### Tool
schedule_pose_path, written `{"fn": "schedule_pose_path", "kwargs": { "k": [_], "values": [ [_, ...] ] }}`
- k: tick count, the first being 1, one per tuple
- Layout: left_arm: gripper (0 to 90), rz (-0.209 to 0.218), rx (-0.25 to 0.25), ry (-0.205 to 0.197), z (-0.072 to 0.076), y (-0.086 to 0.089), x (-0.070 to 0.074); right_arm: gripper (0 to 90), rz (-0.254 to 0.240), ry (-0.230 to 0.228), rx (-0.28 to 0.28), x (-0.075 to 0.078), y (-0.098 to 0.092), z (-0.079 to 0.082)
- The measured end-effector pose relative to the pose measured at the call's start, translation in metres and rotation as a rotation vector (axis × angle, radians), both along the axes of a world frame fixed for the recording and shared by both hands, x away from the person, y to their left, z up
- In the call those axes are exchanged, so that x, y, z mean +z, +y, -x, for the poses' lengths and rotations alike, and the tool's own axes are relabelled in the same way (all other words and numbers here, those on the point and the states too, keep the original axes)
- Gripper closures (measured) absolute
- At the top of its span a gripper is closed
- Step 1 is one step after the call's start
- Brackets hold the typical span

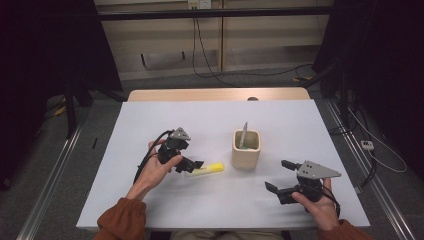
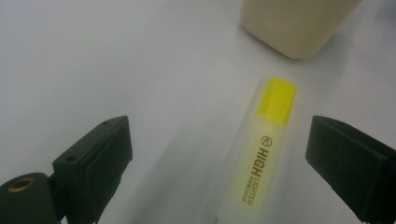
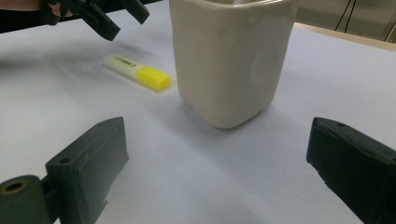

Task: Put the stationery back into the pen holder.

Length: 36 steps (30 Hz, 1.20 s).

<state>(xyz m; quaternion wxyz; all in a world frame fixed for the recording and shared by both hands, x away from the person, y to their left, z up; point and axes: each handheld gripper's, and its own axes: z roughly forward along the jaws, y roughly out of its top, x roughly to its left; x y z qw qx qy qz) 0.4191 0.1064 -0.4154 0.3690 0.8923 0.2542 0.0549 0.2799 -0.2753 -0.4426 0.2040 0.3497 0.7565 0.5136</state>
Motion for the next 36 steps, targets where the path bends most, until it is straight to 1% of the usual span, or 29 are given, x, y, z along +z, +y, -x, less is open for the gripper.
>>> {"fn": "schedule_pose_path", "kwargs": {
  "k": [1, 2, 3, 5, 6, 7, 8, 9, 10, 11, 12, 14, 15, 17, 18, 19, 20, 23, 25, 26, 27, 28, 29, 30, 31, 32, 33, 35, 36],
  "values": [
    [7.5, -0.002, -0.001, -0.007, 0.001, -0.002, 0.000, 5.0, 0.000, 0.001, 0.000, 0.000, 0.000, 0.000],
    [8.4, -0.024, -0.019, -0.023, 0.002, -0.004, 0.001, 5.0, 0.000, 0.001, 0.000, 0.000, 0.000, 0.000],
    [10.8, -0.029, -0.038, -0.028, 0.004, -0.006, 0.001, 5.0, 0.000, 0.000, 0.000, 0.000, 0.000, 0.000],
    [13.4, -0.011, -0.062, 0.025, 0.005, -0.009, 0.001, 5.0, 0.000, 0.002, 0.000, 0.000, 0.000, 0.000],
    [13.2, 0.000, -0.070, 0.033, 0.005, -0.011, 0.001, 5.0, 0.001, 0.002, 0.000, 0.000, 0.000, 0.000],
    [13.2, -0.005, -0.080, 0.024, 0.006, -0.013, 0.001, 5.0, 0.001, 0.001, 0.001, 0.000, 0.000, 0.000],
    [13.2, -0.020, -0.089, 0.003, 0.006, -0.015, 0.001, 5.0, 0.001, 0.001, 0.002, 0.000, 0.000, 0.000],
    [13.3, -0.030, -0.094, 0.001, 0.007, -0.017, 0.001, 5.0, 0.001, 0.001, 0.003, 0.000, 0.000, 0.000],
    [13.4, -0.041, -0.102, 0.021, 0.007, -0.018, 0.000, 5.0, 0.000, 0.000, 0.002, 0.000, 0.000, 0.000],
    [13.4, -0.049, -0.103, 0.028, 0.007, -0.020, -0.001, 5.0, 0.000, 0.001, 0.002, 0.000, 0.000, 0.000],
    [13.3, -0.071, -0.109, 0.034, 0.007, -0.022, -0.001, 5.0, 0.001, 0.001, 0.001, 0.000, 0.000, 0.000],
    [12.8, -0.076, -0.116, 0.069, 0.008, -0.026, -0.004, 5.0, 0.001, 0.002, 0.001, 0.000, 0.000, 0.000],
    [12.6, -0.075, -0.121, 0.079, 0.008, -0.028, -0.005, 5.0, 0.000, 0.003, 0.002, 0.000, 0.000, 0.000],
    [12.6, -0.095, -0.153, 0.078, 0.009, -0.031, -0.005, 5.0, 0.000, 0.001, 0.002, 0.000, 0.000, 0.000],
    [12.7, -0.089, -0.170, 0.081, 0.009, -0.033, -0.005, 5.0, 0.000, 0.000, 0.002, 0.000, 0.000, 0.000],
    [12.6, -0.095, -0.192, 0.083, 0.009, -0.034, -0.004, 5.0, 0.001, 0.001, 0.002, 0.000, 0.000, 0.000],
    [12.5, -0.093, -0.203, 0.084, 0.009, -0.036, -0.004, 5.0, 0.002, 0.002, 0.002, 0.000, 0.000, 0.000],
    [12.5, -0.130, -0.218, 0.064, 0.008, -0.045, -0.007, 5.0, 0.002, 0.005, 0.000, 0.000, 0.000, -0.001],
    [13.4, -0.143, -0.233, 0.072, 0.006, -0.051, -0.010, 5.0, 0.002, 0.004, -0.002, 0.000, 0.000, -0.001],
    [14.1, -0.152, -0.238, 0.069, 0.005, -0.054, -0.011, 5.0, 0.001, 0.002, -0.002, 0.000, 0.000, -0.001],
    [14.2, -0.171, -0.249, 0.066, 0.004, -0.056, -0.012, 5.0, 0.002, 0.002, -0.001, 0.000, 0.000, -0.001],
    [15.4, -0.182, -0.248, 0.061, 0.004, -0.058, -0.012, 5.0, 0.002, 0.002, 0.000, 0.000, 0.001, -0.001],
    [19.2, -0.197, -0.251, 0.044, 0.004, -0.060, -0.012, 5.0, 0.003, 0.000, -0.001, 0.000, 0.000, -0.001],
    [23.0, -0.206, -0.244, 0.042, 0.003, -0.061, -0.011, 5.0, 0.003, 0.000, -0.001, 0.000, 0.000, -0.001],
    [25.2, -0.209, -0.239, 0.044, 0.001, -0.062, -0.011, 5.0, 0.003, 0.001, -0.001, 0.000, 0.000, -0.001],
    [28.4, -0.200, -0.235, 0.053, 0.000, -0.063, -0.011, 5.0, 0.003, 0.002, -0.001, 0.000, 0.000, -0.001],
    [31.9, -0.216, -0.249, 0.052, -0.001, -0.064, -0.011, 5.0, 0.003, 0.002, 0.000, 0.000, 0.000, -0.001],
    [38.6, -0.237, -0.256, 0.065, -0.001, -0.067, -0.013, 5.0, 0.004, 0.000, -0.002, 0.000, 0.000, -0.001],
    [40.6, -0.226, -0.256, 0.074, -0.001, -0.066, -0.015, 4.9, 0.004, 0.001, -0.004, 0.000, 0.000, -0.001]
  ]
}}
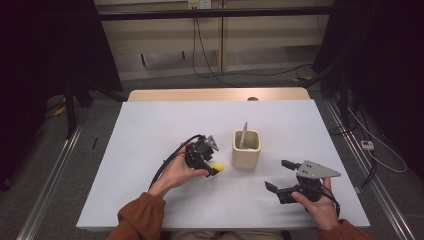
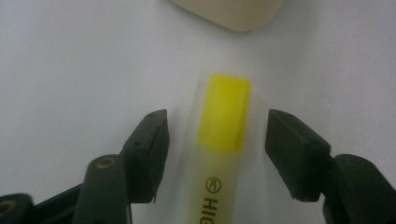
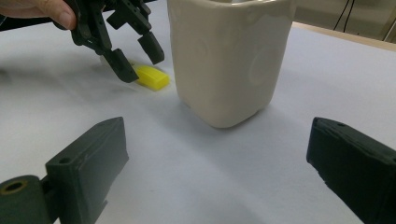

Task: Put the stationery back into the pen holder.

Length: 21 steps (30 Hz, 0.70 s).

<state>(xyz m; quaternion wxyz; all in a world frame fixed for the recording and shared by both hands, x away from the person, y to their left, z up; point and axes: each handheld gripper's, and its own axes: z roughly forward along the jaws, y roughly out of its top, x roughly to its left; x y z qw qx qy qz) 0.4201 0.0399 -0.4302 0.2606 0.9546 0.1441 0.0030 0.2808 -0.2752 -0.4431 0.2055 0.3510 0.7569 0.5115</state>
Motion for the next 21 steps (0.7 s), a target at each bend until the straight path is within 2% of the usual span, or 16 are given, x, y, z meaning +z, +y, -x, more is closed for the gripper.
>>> {"fn": "schedule_pose_path", "kwargs": {
  "k": [3, 4, 5, 9, 13, 16, 21],
  "values": [
    [48.2, -0.012, 0.003, 0.014, -0.0001, 0.0009, -0.0013, 5.0, 0.001, 0.001, 0.002, -0.0002, -0.0005, 0.0000],
    [50.8, -0.025, 0.003, 0.010, 0.0000, 0.0011, -0.0010, 4.9, 0.000, 0.001, 0.003, -0.0002, -0.0005, -0.0001],
    [52.8, -0.047, 0.007, -0.011, 0.0002, 0.0008, -0.0013, 5.0, 0.001, 0.002, 0.003, -0.0002, -0.0004, -0.0001],
    [52.0, -0.044, 0.005, -0.006, -0.0004, 0.0012, -0.0014, 5.0, 0.001, 0.002, 0.005, -0.0001, 0.0001, 0.0002],
    [60.8, -0.049, -0.025, -0.012, 0.0014, -0.0014, -0.0009, 4.9, 0.001, 0.002, 0.005, -0.0003, -0.0001, -0.0004],
    [62.4, -0.049, -0.023, 0.019, -0.0016, -0.0024, -0.0002, 5.0, 0.002, 0.002, 0.007, -0.0004, 0.0005, -0.0004],
    [63.3, -0.062, -0.014, 0.012, -0.0015, -0.0054, -0.0003, 4.9, -0.001, 0.003, 0.004, -0.0003, 0.0000, -0.0006]
  ]
}}
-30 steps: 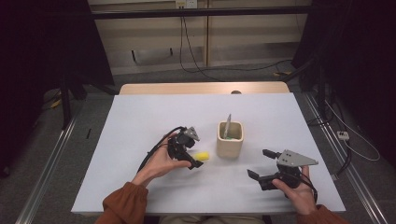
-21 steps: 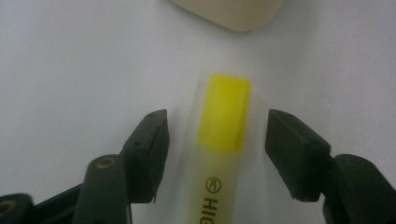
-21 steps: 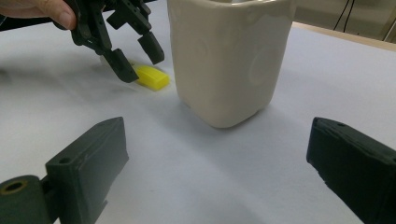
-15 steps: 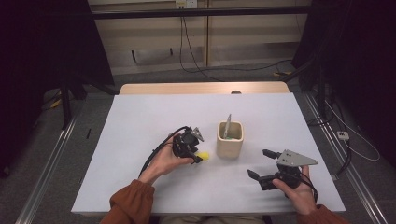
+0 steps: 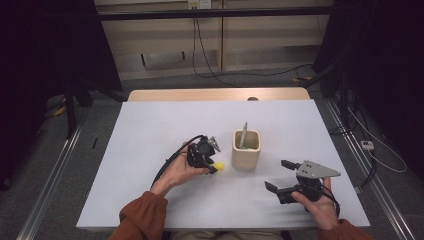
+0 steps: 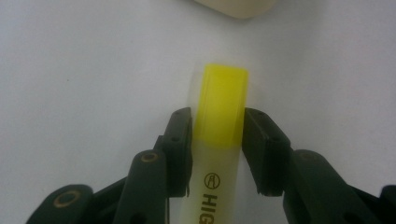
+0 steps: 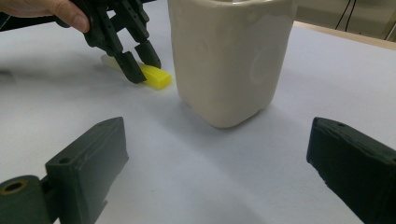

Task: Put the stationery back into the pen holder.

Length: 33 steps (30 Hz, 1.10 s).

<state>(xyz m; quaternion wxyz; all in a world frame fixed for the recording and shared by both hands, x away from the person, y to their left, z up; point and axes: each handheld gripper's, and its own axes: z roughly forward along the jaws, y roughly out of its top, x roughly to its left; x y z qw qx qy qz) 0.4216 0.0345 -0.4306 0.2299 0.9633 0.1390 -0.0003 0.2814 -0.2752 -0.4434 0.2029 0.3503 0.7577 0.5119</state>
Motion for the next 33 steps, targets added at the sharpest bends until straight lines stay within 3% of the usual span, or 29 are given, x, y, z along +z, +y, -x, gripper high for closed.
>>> {"fn": "schedule_pose_path", "kwargs": {
  "k": [14, 18, 24, 33],
  "values": [
    [67.2, 0.008, 0.027, 0.004, 0.001, 0.001, 0.000, 5.0, -0.001, -0.002, 0.001, 0.000, -0.001, 0.001],
    [67.2, 0.037, 0.053, 0.017, 0.000, 0.004, 0.000, 4.9, -0.001, -0.003, 0.000, 0.000, -0.001, 0.001],
    [67.2, 0.069, 0.065, -0.006, 0.001, 0.008, 0.002, 4.9, 0.000, -0.006, 0.002, 0.000, 0.000, 0.002],
    [67.2, 0.171, 0.118, -0.024, 0.002, 0.019, 0.015, 4.9, -0.001, -0.006, 0.000, 0.000, -0.001, 0.002]
  ]
}}
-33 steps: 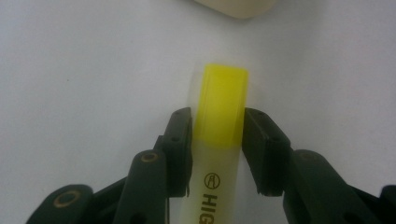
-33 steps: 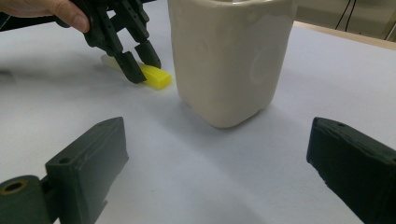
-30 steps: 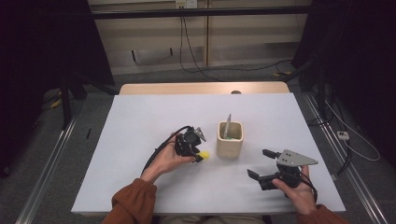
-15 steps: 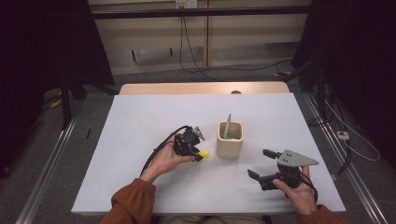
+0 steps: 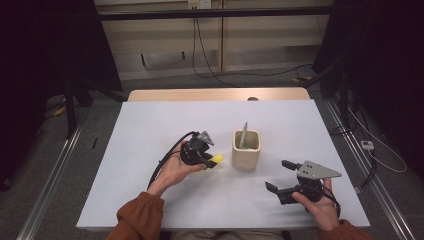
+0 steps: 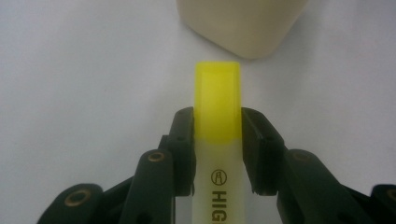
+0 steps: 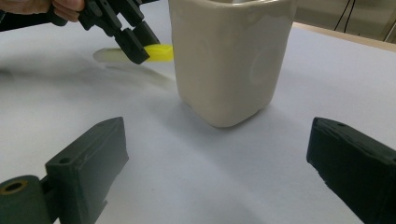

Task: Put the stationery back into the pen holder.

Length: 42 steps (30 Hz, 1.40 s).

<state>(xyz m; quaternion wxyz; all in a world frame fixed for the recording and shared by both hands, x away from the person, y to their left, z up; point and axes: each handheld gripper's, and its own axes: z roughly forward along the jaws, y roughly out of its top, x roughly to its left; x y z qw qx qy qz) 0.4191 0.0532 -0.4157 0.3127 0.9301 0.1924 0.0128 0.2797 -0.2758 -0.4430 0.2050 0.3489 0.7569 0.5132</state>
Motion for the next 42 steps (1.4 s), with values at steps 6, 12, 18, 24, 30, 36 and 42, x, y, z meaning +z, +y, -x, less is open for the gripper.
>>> {"fn": "schedule_pose_path", "kwargs": {
  "k": [6, 12, 18, 24, 30, 36, 42],
  "values": [
    [67.3, 0.051, 0.026, -0.006, 0.001, 0.005, 0.006, 4.9, 0.001, 0.000, -0.001, 0.000, 0.000, 0.000],
    [67.3, 0.103, 0.040, 0.005, 0.001, 0.007, 0.011, 5.0, 0.001, 0.001, -0.001, 0.000, 0.000, 0.000],
    [67.2, 0.167, 0.069, -0.020, 0.002, 0.012, 0.019, 4.9, 0.000, 0.001, -0.001, 0.000, 0.000, 0.000],
    [67.2, 0.219, 0.075, -0.056, 0.003, 0.016, 0.025, 4.9, 0.001, 0.000, 0.000, 0.000, 0.000, 0.000],
    [67.2, 0.259, 0.078, -0.087, 0.006, 0.017, 0.030, 5.0, 0.001, 0.000, 0.000, 0.000, 0.000, 0.001],
    [67.2, 0.281, 0.071, -0.105, 0.010, 0.017, 0.032, 4.9, 0.001, -0.002, 0.001, 0.001, 0.000, 0.001],
    [67.2, 0.327, 0.085, -0.134, 0.012, 0.019, 0.038, 5.0, 0.000, -0.003, 0.000, 0.001, 0.000, 0.001]
  ]
}}
